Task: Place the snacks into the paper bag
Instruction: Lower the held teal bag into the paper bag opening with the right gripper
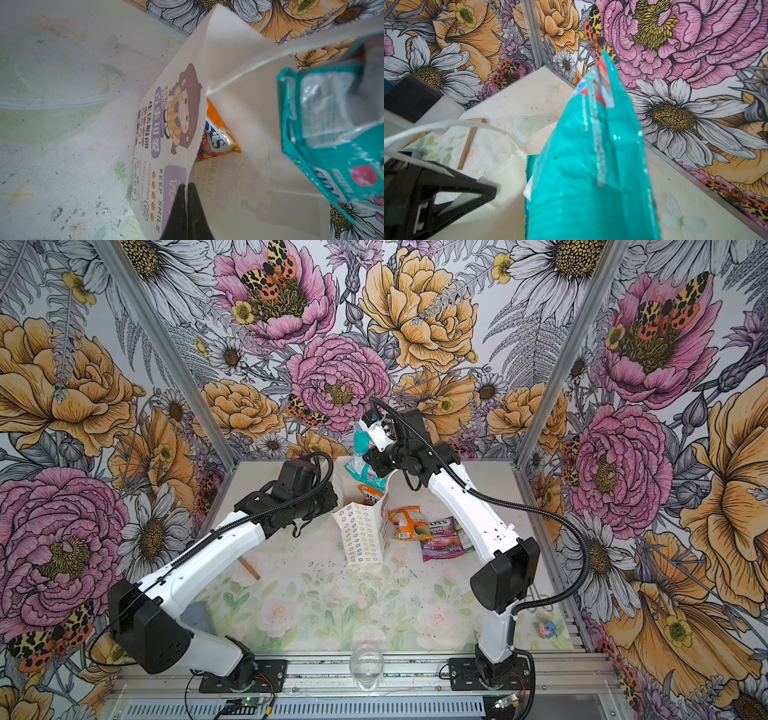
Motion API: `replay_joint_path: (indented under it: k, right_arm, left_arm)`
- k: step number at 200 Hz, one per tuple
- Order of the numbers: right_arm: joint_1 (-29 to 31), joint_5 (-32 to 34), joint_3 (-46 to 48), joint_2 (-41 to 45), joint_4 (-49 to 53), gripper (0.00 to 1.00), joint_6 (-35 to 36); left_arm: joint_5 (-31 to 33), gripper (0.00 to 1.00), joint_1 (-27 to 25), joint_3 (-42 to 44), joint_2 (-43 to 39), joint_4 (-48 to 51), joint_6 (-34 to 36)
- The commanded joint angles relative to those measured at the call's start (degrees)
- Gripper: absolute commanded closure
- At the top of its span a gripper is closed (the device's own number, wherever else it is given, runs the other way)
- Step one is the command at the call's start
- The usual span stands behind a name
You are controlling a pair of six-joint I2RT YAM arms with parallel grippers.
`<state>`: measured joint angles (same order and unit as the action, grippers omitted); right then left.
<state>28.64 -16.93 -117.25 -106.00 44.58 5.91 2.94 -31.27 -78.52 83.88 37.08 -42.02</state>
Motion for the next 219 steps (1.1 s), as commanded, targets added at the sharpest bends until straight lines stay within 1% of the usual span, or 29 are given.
replay_joint_path:
  k: [1,37,69,115,163,219]
  right_arm:
    - [0.79,-3.12,0.89,3.77,-1.95,1.0,2.24]
    - [1.67,-3.29,2.37,4.04,-2.04,1.0,2.97]
    - [2.62,-1.91,1.28,3.71,-2.13,1.0,3.09]
    - [4.92,3.05,-1.1,3.34,-2.13,1.0,4.55]
    - [5.02,4.95,-4.43,4.28,-2.2,1.0,3.6]
    - [5.11,7.83,-7.73,3.83,-2.13,1.0,0.82]
  left_arm:
    - [-0.82,1.0,-0.24,-0.85,0.01,0.36,0.73]
    - [-0.74,1.0,-0.29,-0.84,0.03,0.36,0.69]
    - [-0.87,1.0,-0.28,-0.78,-0.06,0.34,0.71]
    - [-0.65,1.0,-0.43,-0.51,-0.39,0.35,0.71]
    - [-0.17,1.0,-0.3,-0.27,-0.67,0.32,0.79]
    - [-0.48,1.0,-0.31,-0.27,-0.73,0.36,0.79]
